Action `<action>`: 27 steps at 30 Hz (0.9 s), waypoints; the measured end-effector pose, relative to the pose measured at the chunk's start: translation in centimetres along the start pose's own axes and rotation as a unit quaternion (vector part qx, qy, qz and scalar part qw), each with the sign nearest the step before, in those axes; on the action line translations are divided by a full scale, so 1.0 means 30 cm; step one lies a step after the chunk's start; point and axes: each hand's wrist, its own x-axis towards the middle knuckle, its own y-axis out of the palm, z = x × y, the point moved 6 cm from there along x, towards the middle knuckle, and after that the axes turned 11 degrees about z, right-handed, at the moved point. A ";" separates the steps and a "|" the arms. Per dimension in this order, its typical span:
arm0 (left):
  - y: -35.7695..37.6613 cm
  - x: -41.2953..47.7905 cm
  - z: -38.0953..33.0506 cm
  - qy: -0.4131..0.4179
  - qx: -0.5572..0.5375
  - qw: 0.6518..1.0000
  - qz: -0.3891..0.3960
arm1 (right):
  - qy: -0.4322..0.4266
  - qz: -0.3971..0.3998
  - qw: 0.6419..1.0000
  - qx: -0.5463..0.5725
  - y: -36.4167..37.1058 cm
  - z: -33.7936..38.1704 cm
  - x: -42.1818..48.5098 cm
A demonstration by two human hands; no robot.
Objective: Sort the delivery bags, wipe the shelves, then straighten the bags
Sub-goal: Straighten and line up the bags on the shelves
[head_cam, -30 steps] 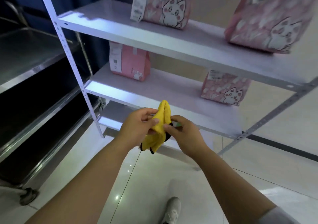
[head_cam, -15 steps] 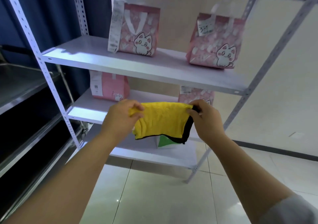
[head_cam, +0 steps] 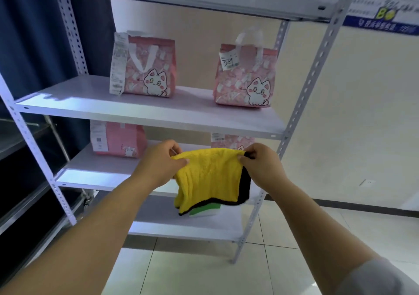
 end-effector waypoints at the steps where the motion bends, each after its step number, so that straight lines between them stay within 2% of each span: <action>1: 0.028 0.008 -0.019 -0.004 0.003 1.000 0.002 | 0.003 -0.001 1.000 -0.004 -0.004 -0.001 0.001; 6: 0.170 0.050 -0.109 -0.025 -0.069 0.997 0.040 | -0.028 0.022 0.999 0.021 0.003 0.011 0.008; 13: 0.243 0.072 -0.223 0.001 -0.147 0.986 0.072 | -0.117 0.103 0.975 0.158 -0.009 0.003 0.005; 16: 0.258 0.073 -0.254 0.023 -0.128 0.985 0.113 | -0.116 0.105 0.978 0.138 -0.003 -0.033 0.004; 19: 0.272 0.086 -0.258 0.042 -0.090 0.985 0.139 | -0.113 0.064 0.984 0.118 -0.015 -0.052 0.029; 21: 0.252 0.108 -0.254 0.067 -0.059 0.990 0.107 | -0.108 0.042 0.988 0.105 -0.035 -0.057 0.059; 24: 0.188 0.168 -0.243 0.096 -0.043 0.994 0.016 | -0.087 0.039 0.988 0.121 -0.055 -0.071 0.116; 25: 0.176 0.199 -0.229 0.090 -0.051 0.995 0.008 | -0.086 0.040 0.986 0.137 -0.063 -0.070 0.136; 27: 0.176 0.260 -0.199 0.066 -0.055 0.995 0.045 | -0.101 0.047 0.974 0.196 -0.086 -0.053 0.179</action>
